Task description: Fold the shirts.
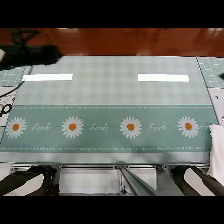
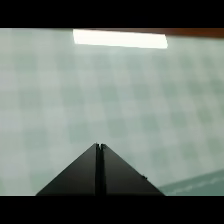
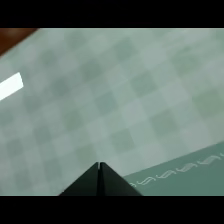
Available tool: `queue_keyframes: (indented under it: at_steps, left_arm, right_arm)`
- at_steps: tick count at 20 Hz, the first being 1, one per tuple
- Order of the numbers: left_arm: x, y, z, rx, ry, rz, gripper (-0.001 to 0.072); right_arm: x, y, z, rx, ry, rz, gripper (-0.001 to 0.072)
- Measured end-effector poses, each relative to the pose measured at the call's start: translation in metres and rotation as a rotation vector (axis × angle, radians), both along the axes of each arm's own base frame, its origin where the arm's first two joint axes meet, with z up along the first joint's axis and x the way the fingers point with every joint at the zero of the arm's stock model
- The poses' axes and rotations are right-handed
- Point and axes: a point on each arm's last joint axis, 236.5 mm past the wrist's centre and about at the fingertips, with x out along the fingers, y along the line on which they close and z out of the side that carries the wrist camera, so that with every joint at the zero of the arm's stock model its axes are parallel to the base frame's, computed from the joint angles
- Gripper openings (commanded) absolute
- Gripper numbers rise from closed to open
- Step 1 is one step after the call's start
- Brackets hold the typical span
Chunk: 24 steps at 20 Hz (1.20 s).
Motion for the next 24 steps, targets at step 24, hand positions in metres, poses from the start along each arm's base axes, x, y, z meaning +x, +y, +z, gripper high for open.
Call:
queue_keyframes:
  at_steps: [24]
  left_arm:
    - [-0.071,0.021,-0.149,0.142,0.415,0.185,0.0017]
  right_arm:
    - [0.05,0.121,-0.132,-0.392,0.375,0.444,0.0026]
